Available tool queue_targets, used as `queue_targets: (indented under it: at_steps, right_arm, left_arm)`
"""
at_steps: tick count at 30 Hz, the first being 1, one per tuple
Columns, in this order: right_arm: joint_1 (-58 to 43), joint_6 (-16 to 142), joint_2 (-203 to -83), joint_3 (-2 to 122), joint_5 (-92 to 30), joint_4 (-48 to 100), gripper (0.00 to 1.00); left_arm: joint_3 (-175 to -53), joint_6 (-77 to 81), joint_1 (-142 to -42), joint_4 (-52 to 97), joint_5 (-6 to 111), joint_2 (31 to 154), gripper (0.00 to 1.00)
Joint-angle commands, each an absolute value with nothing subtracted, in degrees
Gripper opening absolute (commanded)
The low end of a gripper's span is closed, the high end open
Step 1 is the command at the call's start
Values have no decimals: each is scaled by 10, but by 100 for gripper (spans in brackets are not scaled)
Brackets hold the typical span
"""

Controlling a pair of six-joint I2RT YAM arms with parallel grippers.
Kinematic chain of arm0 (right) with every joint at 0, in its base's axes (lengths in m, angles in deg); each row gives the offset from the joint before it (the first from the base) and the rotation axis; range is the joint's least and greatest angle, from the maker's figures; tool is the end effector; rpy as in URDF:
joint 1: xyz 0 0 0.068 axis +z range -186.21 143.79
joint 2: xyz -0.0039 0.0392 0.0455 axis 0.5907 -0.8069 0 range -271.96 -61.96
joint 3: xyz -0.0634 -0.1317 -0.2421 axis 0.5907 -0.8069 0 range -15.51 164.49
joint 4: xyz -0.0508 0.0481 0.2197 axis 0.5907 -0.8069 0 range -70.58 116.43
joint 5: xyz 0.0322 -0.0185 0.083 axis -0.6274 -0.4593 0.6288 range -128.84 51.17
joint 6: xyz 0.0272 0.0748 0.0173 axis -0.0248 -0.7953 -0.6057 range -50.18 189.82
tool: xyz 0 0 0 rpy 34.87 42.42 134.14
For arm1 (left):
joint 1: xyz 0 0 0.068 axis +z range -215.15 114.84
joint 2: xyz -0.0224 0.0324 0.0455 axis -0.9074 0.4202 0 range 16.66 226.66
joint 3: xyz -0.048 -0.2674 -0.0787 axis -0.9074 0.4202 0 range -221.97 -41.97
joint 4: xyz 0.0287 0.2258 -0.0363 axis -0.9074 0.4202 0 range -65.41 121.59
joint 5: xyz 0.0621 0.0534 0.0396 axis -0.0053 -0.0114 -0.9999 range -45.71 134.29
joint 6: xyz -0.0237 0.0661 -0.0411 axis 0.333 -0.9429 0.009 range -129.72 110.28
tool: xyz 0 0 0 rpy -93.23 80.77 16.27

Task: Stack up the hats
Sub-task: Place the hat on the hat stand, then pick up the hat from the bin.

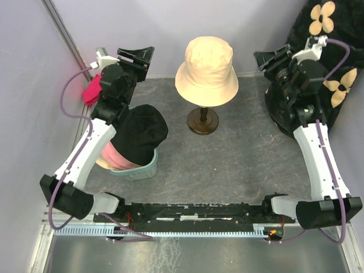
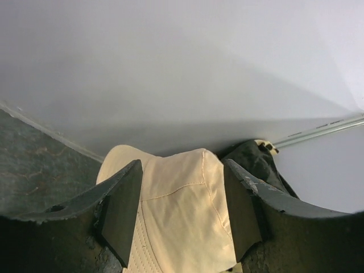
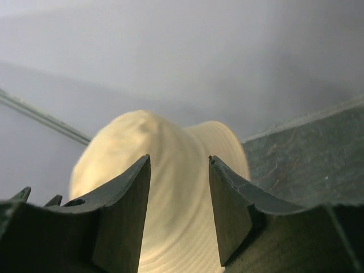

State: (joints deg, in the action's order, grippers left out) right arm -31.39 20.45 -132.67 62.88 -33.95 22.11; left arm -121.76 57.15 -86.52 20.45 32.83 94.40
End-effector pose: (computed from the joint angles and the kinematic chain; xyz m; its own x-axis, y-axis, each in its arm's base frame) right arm 0.2739 0.0291 0.4685 -0.0898 0.7513 -0.6538 -0.1539 0.6381 0.7544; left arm 0.2970 -0.1011 0.4646 -0.1197 -0.9210 -0.3708 0.1602 0.3507 -0.9227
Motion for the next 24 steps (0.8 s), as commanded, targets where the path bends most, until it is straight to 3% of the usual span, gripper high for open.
queue_targets:
  at_steps: [1,16,24]
  right_arm:
    - [-253,386,-1335,791,-333,102,54]
    - [58,528,-1560,1160,-315,-130,55]
    - [157,530,-1629,1173,-368,-189,56]
  left_arm:
    - [-1244,498,-861,276,256,886,66]
    - [-1161,479,-859,408,135,712,72]
    - [-1131,488,-859,479,71,655,76]
